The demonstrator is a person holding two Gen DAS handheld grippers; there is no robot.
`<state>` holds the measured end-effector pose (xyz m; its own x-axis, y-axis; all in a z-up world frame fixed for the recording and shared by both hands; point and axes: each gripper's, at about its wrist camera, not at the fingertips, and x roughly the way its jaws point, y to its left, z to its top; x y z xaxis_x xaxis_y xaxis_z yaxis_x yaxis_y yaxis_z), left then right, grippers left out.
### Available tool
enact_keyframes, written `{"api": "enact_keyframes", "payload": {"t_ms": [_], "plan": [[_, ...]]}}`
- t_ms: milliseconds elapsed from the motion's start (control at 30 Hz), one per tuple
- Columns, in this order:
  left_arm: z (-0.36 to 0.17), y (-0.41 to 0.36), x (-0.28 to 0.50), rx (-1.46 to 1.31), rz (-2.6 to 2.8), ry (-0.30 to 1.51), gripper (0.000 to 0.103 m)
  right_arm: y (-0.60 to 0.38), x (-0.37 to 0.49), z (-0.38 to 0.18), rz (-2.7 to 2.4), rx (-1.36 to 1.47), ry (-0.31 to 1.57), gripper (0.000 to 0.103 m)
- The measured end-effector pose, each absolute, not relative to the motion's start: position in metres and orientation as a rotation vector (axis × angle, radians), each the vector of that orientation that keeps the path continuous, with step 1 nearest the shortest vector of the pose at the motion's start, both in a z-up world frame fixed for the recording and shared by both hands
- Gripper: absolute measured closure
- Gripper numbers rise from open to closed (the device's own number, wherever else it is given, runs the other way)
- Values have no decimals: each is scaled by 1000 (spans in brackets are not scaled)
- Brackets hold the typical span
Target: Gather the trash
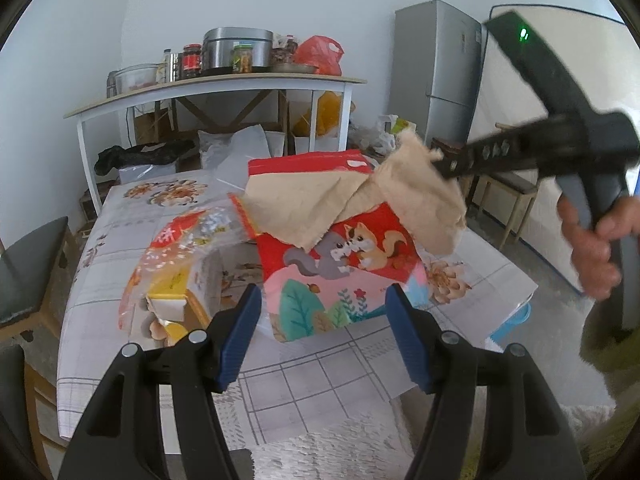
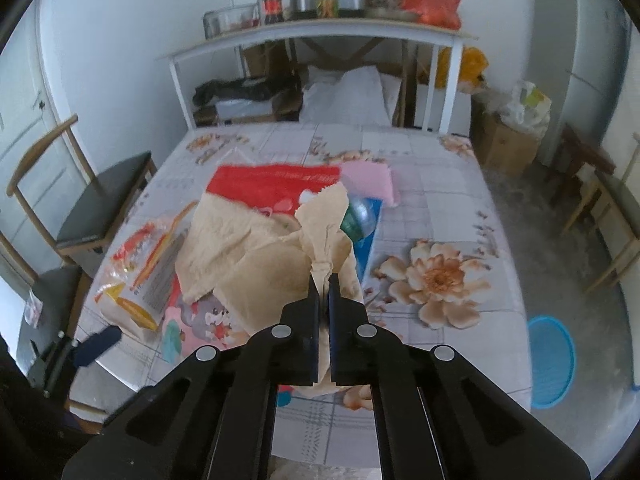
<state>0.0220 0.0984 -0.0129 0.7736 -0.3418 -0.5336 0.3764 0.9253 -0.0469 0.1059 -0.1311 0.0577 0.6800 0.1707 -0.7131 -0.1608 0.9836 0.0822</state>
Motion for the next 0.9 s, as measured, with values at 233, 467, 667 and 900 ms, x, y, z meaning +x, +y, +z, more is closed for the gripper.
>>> {"api": "enact_keyframes", "payload": {"t_ms": [233, 467, 667, 900], "plan": [[-15, 86, 21, 78, -413, 564, 42, -173, 94, 76, 122, 80, 748, 101], [-20, 69, 26, 79, -450, 579, 45, -220, 82, 77, 25, 120, 749, 101], [-21, 61, 27, 76, -467, 582, 45, -250, 69, 70, -27, 127, 782, 101], [-23, 56, 29, 72, -481, 592, 46, -255, 68, 56, -27, 131, 819, 101]]}}
